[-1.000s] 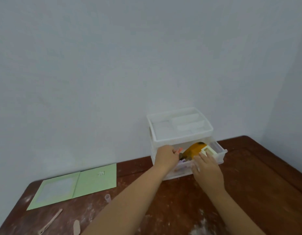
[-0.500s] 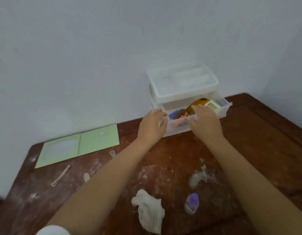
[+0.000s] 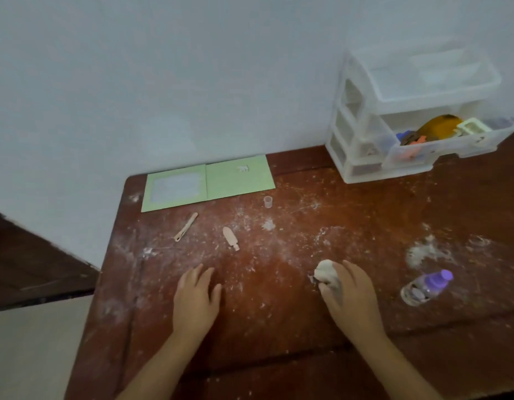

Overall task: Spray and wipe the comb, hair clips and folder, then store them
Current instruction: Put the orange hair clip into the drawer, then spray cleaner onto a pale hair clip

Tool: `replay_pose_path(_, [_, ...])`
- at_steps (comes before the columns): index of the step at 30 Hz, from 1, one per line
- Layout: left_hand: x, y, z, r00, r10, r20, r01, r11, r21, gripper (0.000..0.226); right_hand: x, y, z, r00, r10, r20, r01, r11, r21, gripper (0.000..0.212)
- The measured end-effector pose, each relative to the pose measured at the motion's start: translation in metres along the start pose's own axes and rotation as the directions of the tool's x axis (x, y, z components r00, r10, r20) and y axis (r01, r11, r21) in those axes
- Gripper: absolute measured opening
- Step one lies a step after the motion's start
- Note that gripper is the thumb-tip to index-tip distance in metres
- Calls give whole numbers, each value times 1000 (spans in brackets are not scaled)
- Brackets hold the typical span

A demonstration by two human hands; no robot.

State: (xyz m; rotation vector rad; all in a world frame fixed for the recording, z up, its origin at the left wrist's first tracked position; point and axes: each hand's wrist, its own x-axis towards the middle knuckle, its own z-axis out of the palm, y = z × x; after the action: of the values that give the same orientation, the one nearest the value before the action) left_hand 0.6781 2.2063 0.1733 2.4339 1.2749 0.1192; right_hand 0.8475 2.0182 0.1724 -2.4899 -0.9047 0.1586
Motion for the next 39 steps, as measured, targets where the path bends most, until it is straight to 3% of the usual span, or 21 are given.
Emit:
replay_pose_path(3, [1, -20, -3, 1000, 3, 2, -3, 1000, 19, 44, -9, 3, 9, 981, 36, -191, -32, 999, 23, 45])
replay_pose_path(5, [5, -25, -2, 999, 39, 25, -40, 998, 39, 46, -17, 7, 3, 940, 151, -305, -124, 987, 106, 52])
replay_pose_path(7, [8, -25, 2, 996, 65, 60, -70, 995, 77, 52, -28, 15, -4, 872, 305, -383, -233, 947, 222, 59])
replay_pose_path(9, [10, -24, 6, 994, 80, 71, -88, 988, 124, 50, -36, 29, -9, 761, 450, -467, -340, 890, 303, 64])
replay_pose_path(12, [13, -19, 8, 997, 49, 52, -56, 988, 143, 45, -28, 44, -22, 614, 637, -466, -437, 767, 470, 75])
replay_pose_path(14, [18, -13, 7, 998, 27, 55, -36, 986, 162, 45, -12, 54, -26, 582, 713, -392, -429, 678, 597, 77])
replay_pose_path(17, [33, 4, 2, 995, 85, 51, -92, 982, 165, 49, 10, 57, -33, 592, 738, -323, -408, 620, 670, 56])
replay_pose_path(19, [46, 18, 0, 991, 118, 59, -127, 974, 187, 50, 15, 50, -35, 616, 724, -310, -417, 634, 652, 37])
replay_pose_path(22, [66, 34, 1, 986, 150, 73, -162, 962, 219, 51, 14, 32, -36, 664, 676, -319, -362, 664, 654, 26])
replay_pose_path(26, [86, 36, 4, 980, 142, 140, -175, 950, 260, 50, 8, 6, -36, 778, 544, -314, -290, 754, 590, 41])
replay_pose_path(30, [89, 29, 2, 981, 154, 115, -179, 951, 251, 41, 2, -16, -36, 893, 410, -188, -249, 796, 551, 64])
replay_pose_path(34, [81, 25, -11, 994, 98, 46, -94, 993, -76, 31, 1, -46, -36, 968, 250, 27, -223, 804, 551, 74])
replay_pose_path(39, [38, 31, -30, 998, -53, -16, 37, 843, -537, 19, -9, -85, -38, 979, -22, 203, -91, 844, 528, 66])
